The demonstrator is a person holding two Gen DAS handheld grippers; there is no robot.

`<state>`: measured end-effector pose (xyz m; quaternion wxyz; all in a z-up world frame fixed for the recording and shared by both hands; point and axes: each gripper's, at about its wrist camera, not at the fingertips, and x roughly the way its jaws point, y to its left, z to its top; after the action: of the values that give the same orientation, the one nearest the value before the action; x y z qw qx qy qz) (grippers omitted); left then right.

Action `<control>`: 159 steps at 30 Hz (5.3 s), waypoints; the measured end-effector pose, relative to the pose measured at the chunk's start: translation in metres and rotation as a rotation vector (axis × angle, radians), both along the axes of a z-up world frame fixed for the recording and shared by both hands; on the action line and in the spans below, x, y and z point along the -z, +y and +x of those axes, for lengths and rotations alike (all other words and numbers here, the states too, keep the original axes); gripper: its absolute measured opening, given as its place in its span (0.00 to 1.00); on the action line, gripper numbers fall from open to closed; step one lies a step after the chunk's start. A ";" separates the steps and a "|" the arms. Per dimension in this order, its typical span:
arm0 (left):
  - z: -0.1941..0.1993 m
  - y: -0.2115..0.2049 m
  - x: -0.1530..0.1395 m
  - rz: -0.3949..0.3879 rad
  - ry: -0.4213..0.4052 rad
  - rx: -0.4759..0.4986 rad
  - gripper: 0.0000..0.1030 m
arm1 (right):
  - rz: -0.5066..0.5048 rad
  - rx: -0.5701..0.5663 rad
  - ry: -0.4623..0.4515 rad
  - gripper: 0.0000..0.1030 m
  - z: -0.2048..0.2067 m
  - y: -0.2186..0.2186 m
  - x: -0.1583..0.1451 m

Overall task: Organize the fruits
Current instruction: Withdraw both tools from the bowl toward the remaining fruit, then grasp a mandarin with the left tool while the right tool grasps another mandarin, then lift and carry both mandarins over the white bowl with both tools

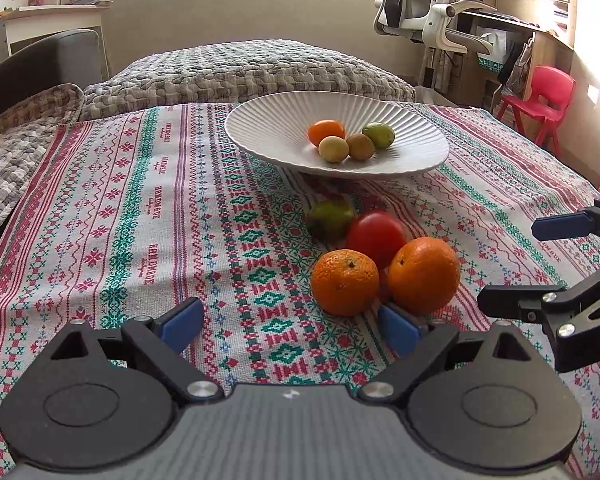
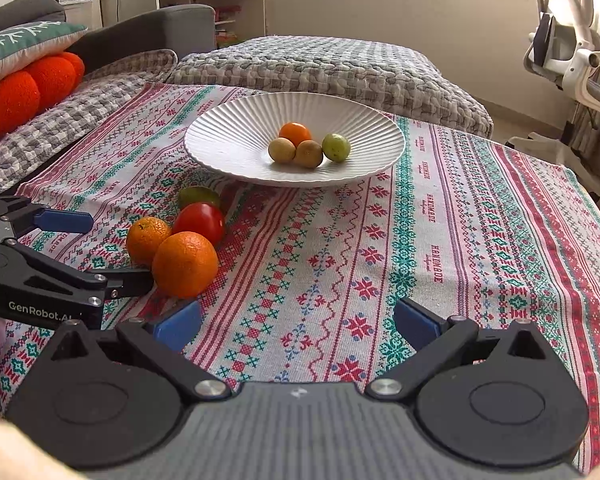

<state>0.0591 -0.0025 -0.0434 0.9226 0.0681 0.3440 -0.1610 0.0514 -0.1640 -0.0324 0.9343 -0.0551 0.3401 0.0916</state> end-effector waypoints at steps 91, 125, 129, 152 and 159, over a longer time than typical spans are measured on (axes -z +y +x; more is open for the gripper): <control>-0.006 0.030 -0.027 -0.033 0.043 0.035 0.26 | -0.005 -0.123 0.018 0.37 0.020 0.057 -0.013; 0.041 -0.026 -0.060 -0.092 -0.033 0.078 0.26 | 0.080 0.015 -0.077 0.37 0.055 -0.004 -0.050; 0.054 -0.035 -0.057 -0.093 -0.030 0.084 0.26 | 0.092 0.010 -0.073 0.37 0.067 -0.011 -0.050; 0.099 -0.057 -0.029 -0.048 -0.017 0.128 0.26 | 0.147 -0.017 -0.036 0.37 0.123 -0.026 -0.030; 0.102 -0.060 -0.025 -0.054 -0.025 0.143 0.28 | 0.165 -0.007 -0.037 0.37 0.129 -0.026 -0.028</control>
<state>0.1615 -0.0629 -0.0186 0.9144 0.0694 0.3224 -0.2350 0.1805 -0.1904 -0.0047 0.9416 0.0191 0.3137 0.1213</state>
